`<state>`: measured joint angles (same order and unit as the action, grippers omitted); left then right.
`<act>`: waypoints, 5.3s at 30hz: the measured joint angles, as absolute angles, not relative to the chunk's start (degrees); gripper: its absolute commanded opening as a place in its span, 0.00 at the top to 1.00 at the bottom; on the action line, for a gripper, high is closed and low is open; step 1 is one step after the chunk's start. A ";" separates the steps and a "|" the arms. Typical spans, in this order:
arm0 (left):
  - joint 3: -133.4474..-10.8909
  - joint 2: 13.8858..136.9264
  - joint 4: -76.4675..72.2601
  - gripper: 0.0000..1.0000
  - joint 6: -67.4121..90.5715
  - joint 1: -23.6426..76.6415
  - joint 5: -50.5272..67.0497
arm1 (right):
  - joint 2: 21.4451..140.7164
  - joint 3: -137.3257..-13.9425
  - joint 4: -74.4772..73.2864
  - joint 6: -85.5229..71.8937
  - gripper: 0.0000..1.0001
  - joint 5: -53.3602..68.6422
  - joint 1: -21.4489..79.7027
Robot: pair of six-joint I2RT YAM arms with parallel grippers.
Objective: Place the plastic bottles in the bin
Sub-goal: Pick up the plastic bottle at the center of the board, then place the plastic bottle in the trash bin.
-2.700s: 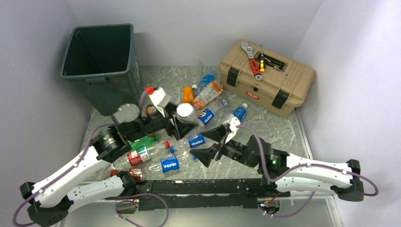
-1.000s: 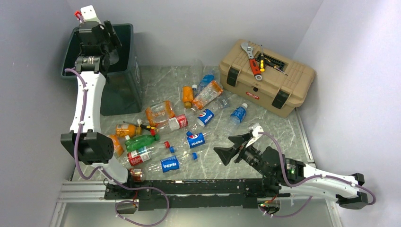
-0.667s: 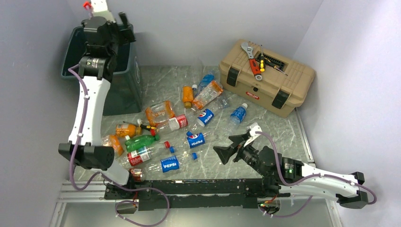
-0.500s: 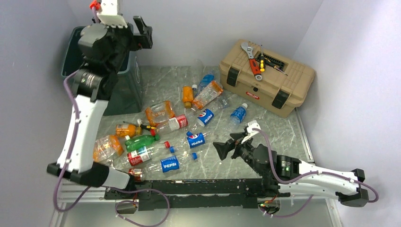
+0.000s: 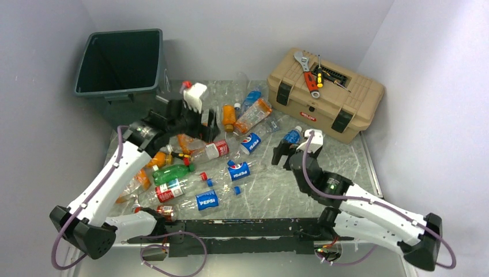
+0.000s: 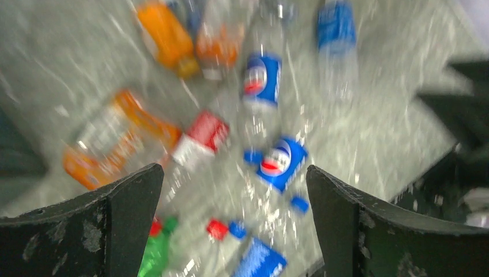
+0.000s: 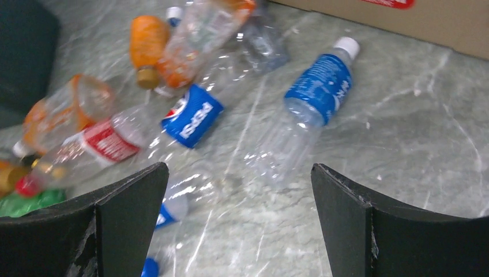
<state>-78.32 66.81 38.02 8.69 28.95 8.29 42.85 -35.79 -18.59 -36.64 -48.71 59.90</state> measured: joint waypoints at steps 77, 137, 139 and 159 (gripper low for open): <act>-42.92 39.09 10.20 0.01 20.51 29.34 14.81 | 28.73 -16.64 14.52 -29.54 0.68 14.52 42.24; -50.65 54.43 -7.11 1.00 29.15 39.75 29.26 | 35.55 -21.93 13.61 -31.55 0.00 8.62 51.75; -54.76 52.73 -1.34 1.00 24.67 39.75 25.67 | 35.14 -25.45 7.84 -30.70 0.00 5.19 51.75; -93.25 63.05 20.91 1.00 -13.37 39.38 -28.53 | 24.99 -21.30 -7.79 -32.53 0.00 -13.10 51.68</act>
<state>-93.25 63.05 20.91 -13.37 39.38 -28.53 24.99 -21.30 -7.79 -32.53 -13.10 51.68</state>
